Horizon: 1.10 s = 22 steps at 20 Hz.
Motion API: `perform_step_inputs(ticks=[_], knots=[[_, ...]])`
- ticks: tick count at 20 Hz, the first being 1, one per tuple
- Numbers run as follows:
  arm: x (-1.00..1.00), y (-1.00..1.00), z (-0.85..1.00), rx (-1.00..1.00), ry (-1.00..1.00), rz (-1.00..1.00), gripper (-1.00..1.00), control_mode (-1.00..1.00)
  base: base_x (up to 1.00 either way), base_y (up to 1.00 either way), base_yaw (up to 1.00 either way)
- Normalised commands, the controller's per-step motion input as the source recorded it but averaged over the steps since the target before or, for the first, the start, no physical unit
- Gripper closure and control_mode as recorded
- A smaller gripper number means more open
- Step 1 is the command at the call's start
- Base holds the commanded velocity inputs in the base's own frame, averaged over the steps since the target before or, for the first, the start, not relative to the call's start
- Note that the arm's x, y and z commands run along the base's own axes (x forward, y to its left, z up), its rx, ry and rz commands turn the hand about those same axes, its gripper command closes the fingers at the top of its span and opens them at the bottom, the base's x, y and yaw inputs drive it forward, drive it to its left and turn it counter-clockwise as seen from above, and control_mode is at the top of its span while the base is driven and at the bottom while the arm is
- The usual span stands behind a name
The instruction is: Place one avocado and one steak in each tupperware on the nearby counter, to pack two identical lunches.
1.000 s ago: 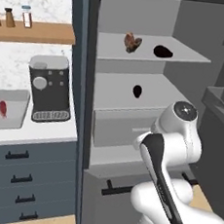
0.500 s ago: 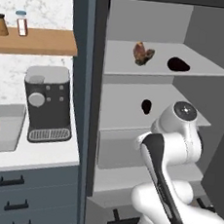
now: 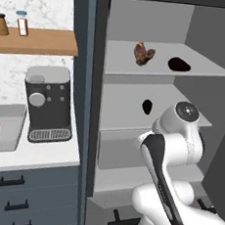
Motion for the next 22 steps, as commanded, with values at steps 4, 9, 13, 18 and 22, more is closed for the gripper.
perform_step_inputs(ticks=[4,9,13,18,22], knots=[[0.0,0.0,0.23,0.0,-0.29,0.0,-1.0,-1.0,0.0,0.0,0.0],[0.0,-0.06,0.43,0.1,-0.2,-0.02,-1.0,-1.0,0.0,0.0,0.0],[0.0,-0.19,0.5,0.31,-0.1,-0.06,-1.0,-1.0,0.0,0.0,0.0],[0.0,-0.07,0.39,0.26,-0.08,-0.1,-1.0,-1.0,0.0,0.0,0.0],[0.0,0.01,0.55,0.08,0.02,-0.08,-1.0,-1.0,0.0,0.0,0.0]])
